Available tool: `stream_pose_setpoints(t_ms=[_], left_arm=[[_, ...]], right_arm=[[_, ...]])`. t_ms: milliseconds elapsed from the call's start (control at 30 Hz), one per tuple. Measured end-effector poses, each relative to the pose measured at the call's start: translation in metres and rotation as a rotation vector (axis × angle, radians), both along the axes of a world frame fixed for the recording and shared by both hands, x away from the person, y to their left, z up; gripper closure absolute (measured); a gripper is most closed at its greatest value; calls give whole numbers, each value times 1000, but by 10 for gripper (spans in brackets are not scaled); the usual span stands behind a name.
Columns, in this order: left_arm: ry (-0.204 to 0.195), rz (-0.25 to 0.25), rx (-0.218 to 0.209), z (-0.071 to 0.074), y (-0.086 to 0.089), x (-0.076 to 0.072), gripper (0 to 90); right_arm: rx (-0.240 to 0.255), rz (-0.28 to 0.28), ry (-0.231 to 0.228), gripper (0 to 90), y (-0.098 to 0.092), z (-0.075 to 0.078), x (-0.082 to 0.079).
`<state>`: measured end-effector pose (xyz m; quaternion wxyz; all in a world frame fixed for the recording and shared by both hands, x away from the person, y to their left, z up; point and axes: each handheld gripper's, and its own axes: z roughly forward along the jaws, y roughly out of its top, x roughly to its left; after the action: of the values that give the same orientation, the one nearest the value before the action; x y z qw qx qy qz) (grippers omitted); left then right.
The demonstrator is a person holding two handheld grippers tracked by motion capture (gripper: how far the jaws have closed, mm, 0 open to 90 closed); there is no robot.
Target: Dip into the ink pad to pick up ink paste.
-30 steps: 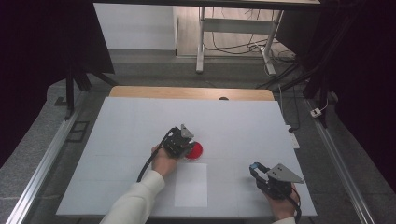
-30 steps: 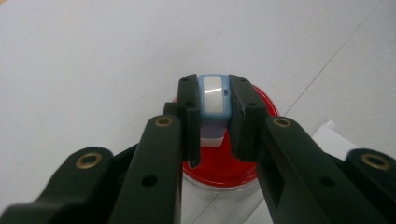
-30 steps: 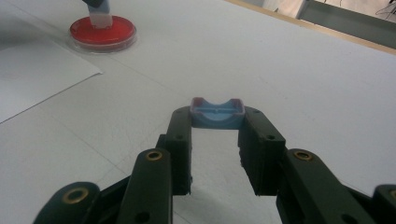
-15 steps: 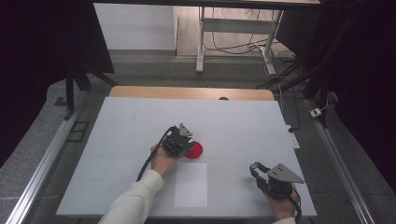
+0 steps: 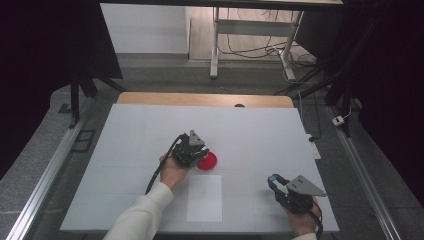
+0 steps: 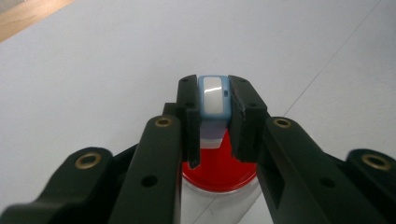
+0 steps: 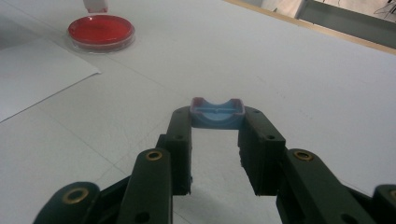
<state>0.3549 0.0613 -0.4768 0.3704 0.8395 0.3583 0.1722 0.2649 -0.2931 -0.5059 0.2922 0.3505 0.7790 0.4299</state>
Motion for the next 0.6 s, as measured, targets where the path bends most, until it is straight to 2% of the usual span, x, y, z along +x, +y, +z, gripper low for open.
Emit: stream_pose_setpoints(t_ms=[600], left_arm=[[-31,-26,-75,20,23,-15,759]], right_arm=[[0,-1,2,652,0,0,0]])
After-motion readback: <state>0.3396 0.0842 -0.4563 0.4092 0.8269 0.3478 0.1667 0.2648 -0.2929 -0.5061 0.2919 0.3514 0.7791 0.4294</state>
